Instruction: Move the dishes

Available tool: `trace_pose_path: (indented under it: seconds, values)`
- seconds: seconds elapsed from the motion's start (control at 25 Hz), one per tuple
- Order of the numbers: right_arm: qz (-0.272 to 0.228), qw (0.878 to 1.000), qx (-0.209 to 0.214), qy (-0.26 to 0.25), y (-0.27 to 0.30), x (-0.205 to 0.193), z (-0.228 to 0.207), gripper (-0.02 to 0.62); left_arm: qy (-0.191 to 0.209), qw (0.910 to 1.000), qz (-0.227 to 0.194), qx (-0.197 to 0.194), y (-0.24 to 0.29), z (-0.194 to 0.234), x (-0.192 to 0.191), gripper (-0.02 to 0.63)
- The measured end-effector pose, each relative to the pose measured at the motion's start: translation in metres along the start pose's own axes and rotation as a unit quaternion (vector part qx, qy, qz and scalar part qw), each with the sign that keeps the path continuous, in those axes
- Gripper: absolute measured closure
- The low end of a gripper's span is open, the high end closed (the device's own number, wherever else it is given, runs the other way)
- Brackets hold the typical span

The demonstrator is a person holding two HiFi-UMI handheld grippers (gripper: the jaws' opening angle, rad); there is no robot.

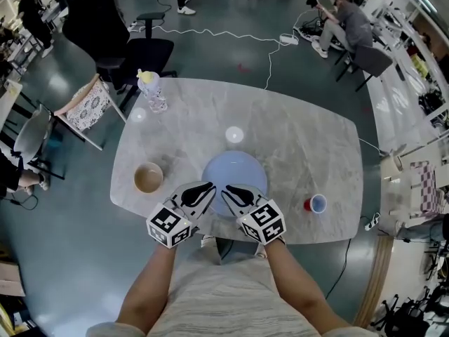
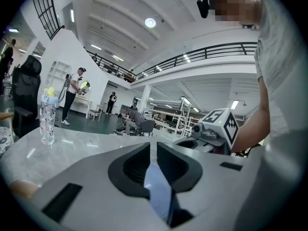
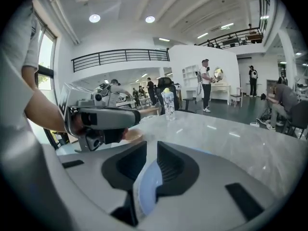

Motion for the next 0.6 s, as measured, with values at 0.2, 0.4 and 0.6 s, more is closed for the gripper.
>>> trace_pose_path:
  seconds: [0.2,0.4,0.6]
  values:
    - [-0.003,1.0,0.013,-0.013,0.005,0.01,0.005,0.515,-0.002,0.9999,-0.005,0.016,-0.009,0.002,0.001,0.551]
    - [0.002,0.999,0.036,-0.03,0.022,0.017,0.012,0.515,-0.006,0.9991,-0.011,0.041,-0.023,0.012,-0.001,0.551]
    - [0.017,0.996,0.068,-0.056,0.043,0.023,0.024,0.515,-0.016,0.9971,-0.014,0.073,-0.044,0.018,-0.008,0.551]
Point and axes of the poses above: the fingertips, and each gripper's own axes: y forward along the fingers, z to its left, x out of its top, the point moved 8 cm from there along -y, backward along the fingers, and after that the axes turned 6 degrees about y, right-handed, at the moved point
